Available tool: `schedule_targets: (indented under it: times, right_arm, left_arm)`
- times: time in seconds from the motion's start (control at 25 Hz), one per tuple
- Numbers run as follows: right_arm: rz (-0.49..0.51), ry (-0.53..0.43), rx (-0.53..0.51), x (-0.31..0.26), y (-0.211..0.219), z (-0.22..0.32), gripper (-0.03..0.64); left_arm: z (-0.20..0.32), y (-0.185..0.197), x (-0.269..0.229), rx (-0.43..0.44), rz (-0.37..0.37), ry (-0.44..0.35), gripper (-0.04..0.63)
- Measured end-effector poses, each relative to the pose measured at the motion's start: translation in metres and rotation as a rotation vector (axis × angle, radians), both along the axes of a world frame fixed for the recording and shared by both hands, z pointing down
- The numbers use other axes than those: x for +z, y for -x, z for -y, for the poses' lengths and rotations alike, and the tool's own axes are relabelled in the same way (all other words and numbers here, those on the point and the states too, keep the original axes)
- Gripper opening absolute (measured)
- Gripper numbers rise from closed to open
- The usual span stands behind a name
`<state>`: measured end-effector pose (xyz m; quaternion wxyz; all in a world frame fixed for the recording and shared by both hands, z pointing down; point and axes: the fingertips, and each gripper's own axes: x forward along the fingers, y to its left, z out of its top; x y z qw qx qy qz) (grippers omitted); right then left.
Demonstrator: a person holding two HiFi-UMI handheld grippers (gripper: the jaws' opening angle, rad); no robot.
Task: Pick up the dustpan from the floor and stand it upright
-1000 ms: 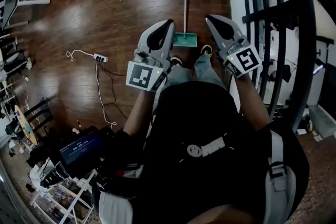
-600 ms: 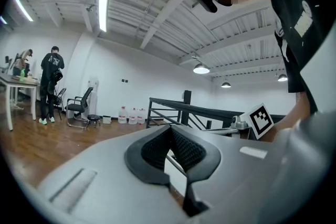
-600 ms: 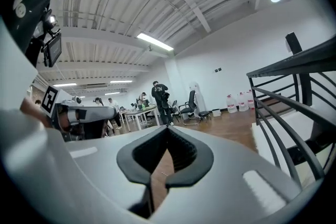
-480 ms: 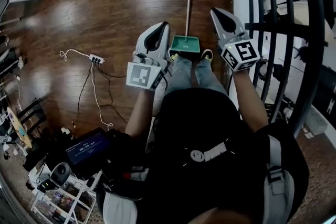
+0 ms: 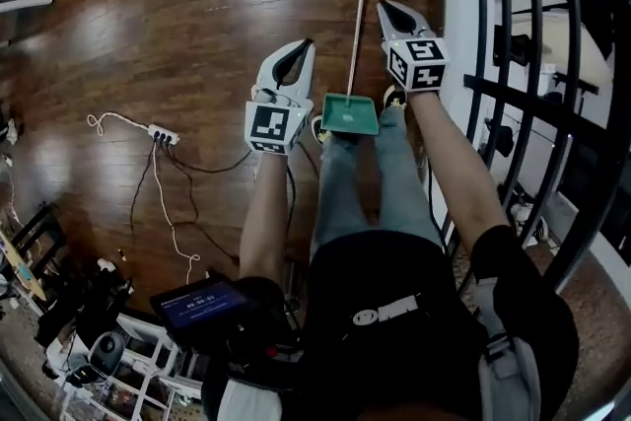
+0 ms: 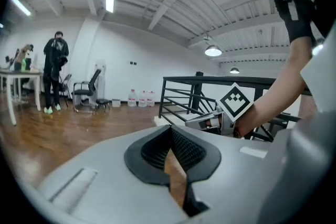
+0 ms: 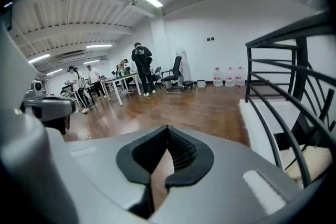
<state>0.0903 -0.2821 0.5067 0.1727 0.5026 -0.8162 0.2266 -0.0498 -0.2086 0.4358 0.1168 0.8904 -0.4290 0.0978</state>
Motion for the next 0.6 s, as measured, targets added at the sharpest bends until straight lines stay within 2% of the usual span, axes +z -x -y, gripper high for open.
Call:
schedule_targets:
  times: [0.08, 0.16, 0.24, 0.48, 0.52, 0.6]
  right_arm:
    - [0.015, 0.061, -0.005, 0.048, -0.008, 0.011, 0.005]
    - [0.04, 0.117, -0.007, 0.106, -0.017, 0.024, 0.01]
    - [0.038, 0.172, -0.011, 0.174, -0.023, 0.047, 0.16]
    - [-0.052, 0.328, 0.019, 0.388, -0.05, 0.076, 0.163]
    - [-0.07, 0.34, 0.011, 0.418, -0.05, 0.08, 0.164]
    - [-0.106, 0.355, -0.017, 0.47, -0.04, 0.089, 0.167]
  left_arm:
    - [0.012, -0.01, 0.035, -0.021, -0.031, 0.078, 0.017]
    - [0.029, -0.015, 0.077, -0.074, -0.062, 0.124, 0.018]
    - [0.051, -0.02, 0.122, -0.127, -0.097, 0.154, 0.018]
    - [0.063, -0.05, 0.264, -0.186, -0.121, 0.209, 0.023]
    - [0.061, -0.053, 0.286, -0.186, -0.116, 0.221, 0.059]
    - [0.056, -0.049, 0.327, -0.187, -0.085, 0.232, 0.063]
